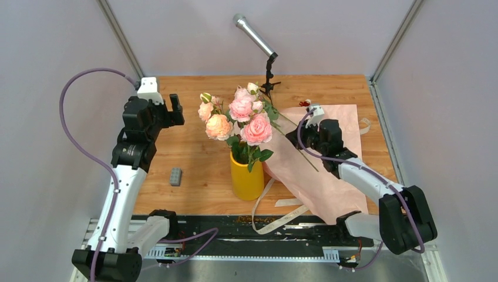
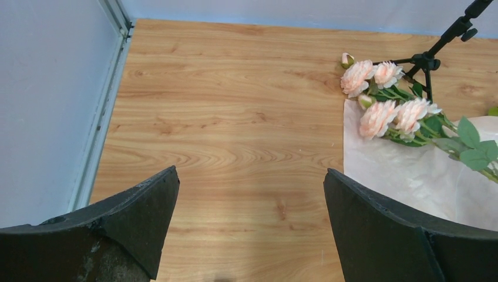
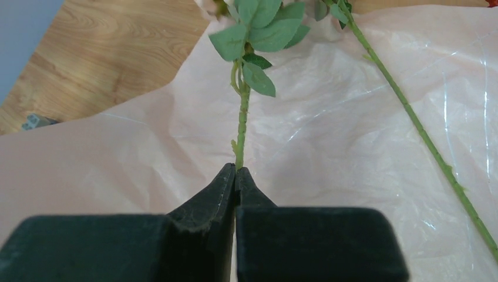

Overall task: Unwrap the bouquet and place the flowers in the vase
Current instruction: Pick up the fake flower from the wrapping paper.

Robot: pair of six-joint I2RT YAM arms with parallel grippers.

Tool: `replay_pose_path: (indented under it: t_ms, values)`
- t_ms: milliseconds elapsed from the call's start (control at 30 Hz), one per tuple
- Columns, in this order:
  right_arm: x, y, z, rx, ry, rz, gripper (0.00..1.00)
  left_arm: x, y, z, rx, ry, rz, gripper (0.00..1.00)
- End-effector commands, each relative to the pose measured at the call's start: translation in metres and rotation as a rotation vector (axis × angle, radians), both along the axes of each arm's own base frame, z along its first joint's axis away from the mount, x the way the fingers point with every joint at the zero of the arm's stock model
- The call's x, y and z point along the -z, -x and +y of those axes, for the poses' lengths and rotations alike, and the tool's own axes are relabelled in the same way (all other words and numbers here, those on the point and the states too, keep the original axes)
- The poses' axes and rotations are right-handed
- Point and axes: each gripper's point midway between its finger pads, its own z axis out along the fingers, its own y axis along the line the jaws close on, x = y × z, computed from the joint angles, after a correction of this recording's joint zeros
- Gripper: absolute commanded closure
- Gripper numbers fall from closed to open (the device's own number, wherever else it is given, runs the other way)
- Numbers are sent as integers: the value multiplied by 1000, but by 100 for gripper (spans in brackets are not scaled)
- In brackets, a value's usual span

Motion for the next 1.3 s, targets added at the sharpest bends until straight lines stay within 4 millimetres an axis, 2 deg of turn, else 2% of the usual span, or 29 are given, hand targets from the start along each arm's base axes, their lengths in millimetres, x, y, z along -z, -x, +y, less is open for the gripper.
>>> replay_pose_path:
  t_ms: [0, 100, 233, 300, 333, 400, 533, 633, 933, 1133, 1200, 1267]
  values:
    - [-37, -5, 8, -9, -116, -71, 100, -10, 7, 3, -7, 2, -33, 0]
    - [-15, -8, 0, 15, -45, -44, 100, -10, 9, 3, -4, 4, -35, 0]
    - [28, -9, -12, 30, 93, 31, 100, -3, 9, 1, 4, 3, -23, 0]
    - [37, -9, -14, 21, 128, 49, 100, 3, 8, 1, 8, 1, -12, 0]
    - [40, -10, -14, 16, 143, 47, 95, 4, 8, 1, 8, 1, -10, 0]
    - [44, -12, -12, -13, 164, 49, 76, 8, 7, 0, 13, 5, -2, 0]
    - [58, -22, 2, -72, 236, 83, 63, 14, 4, -4, 25, 21, 9, 0]
    - [73, -28, 11, -90, 282, 106, 57, 15, 3, -4, 24, 24, 12, 0]
    - [108, -45, 25, -76, 470, 139, 55, 11, 7, -3, 20, 17, 11, 0]
    - [125, -55, 25, -41, 582, 140, 55, 9, 10, -4, 21, 34, 11, 0]
    - [128, -57, 25, -28, 604, 136, 61, 8, 12, -4, 20, 42, 14, 0]
    - [129, -59, 25, -11, 611, 137, 74, 7, 15, -4, 16, 53, 13, 0]
